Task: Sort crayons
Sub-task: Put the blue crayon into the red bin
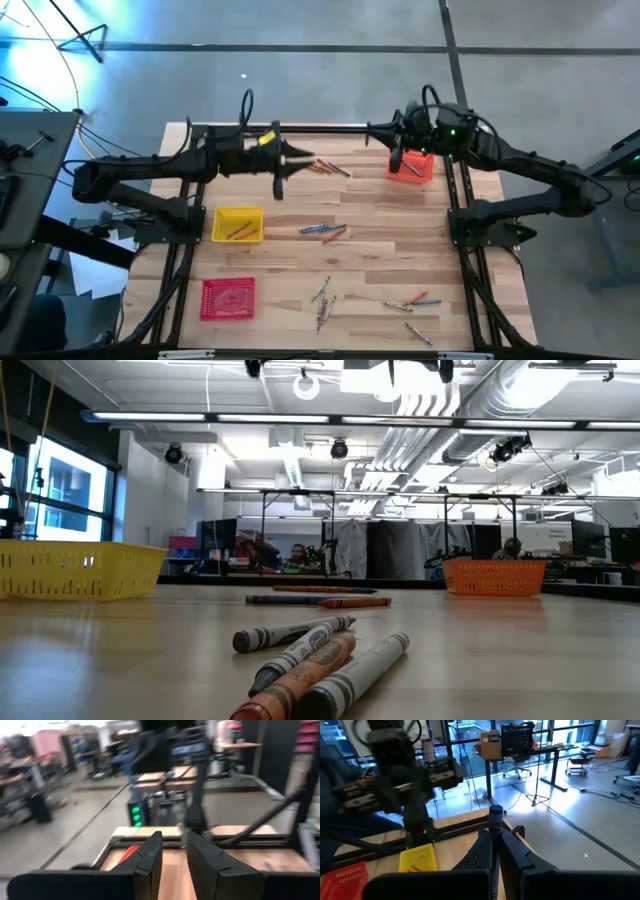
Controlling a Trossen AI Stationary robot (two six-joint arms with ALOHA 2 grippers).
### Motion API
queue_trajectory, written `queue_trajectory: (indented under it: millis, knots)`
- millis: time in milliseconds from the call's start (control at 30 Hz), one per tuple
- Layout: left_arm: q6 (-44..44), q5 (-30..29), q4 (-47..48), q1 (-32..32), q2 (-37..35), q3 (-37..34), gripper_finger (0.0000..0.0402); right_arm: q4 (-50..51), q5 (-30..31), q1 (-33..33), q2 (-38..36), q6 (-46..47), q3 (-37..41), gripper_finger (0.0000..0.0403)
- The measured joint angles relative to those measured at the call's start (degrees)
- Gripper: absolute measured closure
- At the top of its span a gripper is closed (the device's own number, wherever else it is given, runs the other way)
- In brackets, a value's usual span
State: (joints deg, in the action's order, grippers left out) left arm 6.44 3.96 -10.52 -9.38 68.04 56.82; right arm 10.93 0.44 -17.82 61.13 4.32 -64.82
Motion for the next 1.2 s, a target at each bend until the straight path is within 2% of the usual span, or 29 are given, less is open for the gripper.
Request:
queue_trajectory:
  millis: [133, 300, 367, 733, 967, 1067, 1200]
  knots:
    - [2.80, -2.73, -3.63, 5.69, 1.44, 0.00, 0.0328, -2.22, 4.05, 6.16, 2.20, 0.02, 0.06, 0.0402]
    - [6.27, -15.32, -6.19, 9.37, 3.91, 0.02, 0.0328, -8.45, 3.97, 12.95, 5.07, -2.09, 0.07, 0.0402]
    - [7.15, -17.72, -6.74, 9.71, 5.42, -0.02, 0.0328, -10.25, 4.12, 14.84, 6.29, -3.22, 0.07, 0.0402]
    - [7.58, -17.82, -13.72, 9.83, 10.33, -0.04, 0.0328, -13.65, 4.45, 18.45, 10.18, -5.98, 0.07, 0.0402]
    - [7.14, -12.81, -13.64, 9.82, 10.94, -0.04, 0.0328, -14.72, 3.94, 18.51, 12.20, -7.22, 0.07, 0.0402]
    - [7.18, -13.68, -13.40, 9.83, 10.96, -0.04, 0.0328, -14.74, 4.10, 18.47, 12.43, -7.96, 0.07, 0.0402]
    - [8.26, -17.97, -13.21, 9.83, 10.93, -0.04, 0.0328, -13.61, 6.95, 18.39, 11.60, -9.14, 0.07, 0.0402]
